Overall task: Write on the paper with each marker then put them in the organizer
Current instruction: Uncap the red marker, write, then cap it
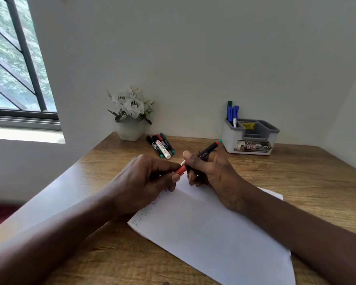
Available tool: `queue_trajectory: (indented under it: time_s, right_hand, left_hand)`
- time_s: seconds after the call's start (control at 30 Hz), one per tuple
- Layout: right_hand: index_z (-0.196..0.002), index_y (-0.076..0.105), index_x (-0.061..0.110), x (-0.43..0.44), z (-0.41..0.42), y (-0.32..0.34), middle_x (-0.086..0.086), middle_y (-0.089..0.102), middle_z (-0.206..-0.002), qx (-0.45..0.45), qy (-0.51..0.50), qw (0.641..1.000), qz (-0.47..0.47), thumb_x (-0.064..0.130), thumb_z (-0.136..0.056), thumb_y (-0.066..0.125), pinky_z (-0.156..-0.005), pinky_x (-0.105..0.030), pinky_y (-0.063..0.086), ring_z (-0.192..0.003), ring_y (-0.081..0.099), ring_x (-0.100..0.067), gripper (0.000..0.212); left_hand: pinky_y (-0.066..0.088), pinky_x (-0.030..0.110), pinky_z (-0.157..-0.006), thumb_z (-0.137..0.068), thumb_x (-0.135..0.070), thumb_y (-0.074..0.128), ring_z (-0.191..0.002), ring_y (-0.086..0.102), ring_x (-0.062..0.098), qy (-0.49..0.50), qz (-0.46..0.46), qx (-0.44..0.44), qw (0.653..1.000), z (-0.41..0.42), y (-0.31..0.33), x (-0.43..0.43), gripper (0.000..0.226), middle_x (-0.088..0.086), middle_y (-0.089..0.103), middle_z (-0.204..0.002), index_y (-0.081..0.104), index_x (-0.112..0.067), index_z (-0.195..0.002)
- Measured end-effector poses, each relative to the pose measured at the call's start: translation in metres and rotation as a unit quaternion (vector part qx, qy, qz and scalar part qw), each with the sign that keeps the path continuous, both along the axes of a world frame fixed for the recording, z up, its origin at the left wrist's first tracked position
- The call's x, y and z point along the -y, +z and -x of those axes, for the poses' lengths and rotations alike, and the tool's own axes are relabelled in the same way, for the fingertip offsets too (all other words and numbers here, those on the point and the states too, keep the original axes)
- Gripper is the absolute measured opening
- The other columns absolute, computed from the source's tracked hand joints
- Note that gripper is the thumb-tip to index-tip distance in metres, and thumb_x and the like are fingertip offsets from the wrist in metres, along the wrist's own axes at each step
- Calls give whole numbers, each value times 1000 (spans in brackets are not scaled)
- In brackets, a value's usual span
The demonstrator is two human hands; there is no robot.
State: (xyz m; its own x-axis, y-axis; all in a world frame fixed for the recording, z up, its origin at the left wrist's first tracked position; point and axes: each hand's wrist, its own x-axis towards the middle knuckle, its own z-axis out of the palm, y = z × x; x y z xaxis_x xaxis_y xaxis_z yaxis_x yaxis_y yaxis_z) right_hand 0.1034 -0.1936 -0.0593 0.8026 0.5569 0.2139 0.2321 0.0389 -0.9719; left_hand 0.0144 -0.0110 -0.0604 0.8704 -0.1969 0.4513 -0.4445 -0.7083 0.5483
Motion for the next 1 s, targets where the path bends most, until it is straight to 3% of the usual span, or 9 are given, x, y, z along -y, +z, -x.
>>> queue_trajectory:
  time_s: [0.2,0.27,0.33,0.4,0.53,0.67,0.73,0.87,1.0]
  right_hand:
    - [-69,66,9,-1,-1,-1,-7,61,-57,-6,1,1000,-7,27,-98,63,-51,-24,43,-53,57,-16,34]
    - [-72,65,7,1,-3,-1,-5,59,-54,-25,-9,999,-29,26,-97,64,-52,-27,42,-52,53,-18,32]
    - [-77,64,4,4,-7,0,-4,55,-52,-79,-19,994,-78,25,-94,66,-51,-27,40,-50,49,-18,27]
    - [-82,65,1,6,-10,1,-5,56,-54,-110,-19,988,-109,28,-89,69,-50,-27,40,-48,49,-17,28]
    - [-89,68,2,7,-13,-1,-10,65,-64,-110,-21,987,-118,36,-81,70,-50,-27,42,-52,57,-18,35]
    - [-85,70,8,9,-16,-1,-9,67,-65,-141,-8,981,-135,29,-98,57,-50,-24,43,-54,58,-18,28]
    - [-89,73,7,9,-16,-1,-9,68,-67,-142,-4,981,-132,28,-102,52,-51,-24,44,-55,60,-17,32]
    - [-93,76,8,7,-15,-1,-11,71,-72,-120,-14,986,-113,27,-103,51,-55,-24,45,-59,63,-17,33]
    - [-90,77,10,4,-12,-3,-12,73,-75,-89,-25,992,-86,26,-102,54,-58,-25,45,-62,65,-18,31]
  left_hand:
    - [33,24,-58,-104,-20,57,-58,41,5,-48,21,-49,997,-1,4,-4,30,-9,54,-64,68,-30,-77]
    - [44,28,-63,-105,-22,54,-66,57,8,-60,9,-70,996,0,5,-7,21,-4,69,-78,75,-25,-108]
    - [54,26,-75,-105,-22,54,-85,69,3,-59,11,-85,995,2,4,-10,38,-15,76,-98,61,-38,-138]
    - [51,24,-71,-102,-24,59,-76,64,-3,-30,15,-50,998,2,-1,-12,43,-22,71,-83,56,-42,-141]
    - [57,38,-73,-92,-45,70,-75,71,10,41,54,7,998,-6,-5,-16,31,-12,76,-83,66,-33,-120]
    - [41,19,-56,-87,-39,77,-56,56,1,126,14,46,991,-8,-1,-33,6,-23,70,-74,74,-33,-87]
    - [36,13,-53,-88,-40,76,-54,55,0,157,5,41,987,-8,0,-38,7,-27,67,-70,75,-35,-84]
    - [47,23,-62,-84,-60,69,-71,61,1,205,-72,35,976,-14,-1,-44,23,-22,68,-78,79,-40,-91]
    - [39,17,-60,-85,-66,66,-70,57,-4,213,-148,-1,966,-19,-2,-41,31,-21,64,-76,79,-41,-98]
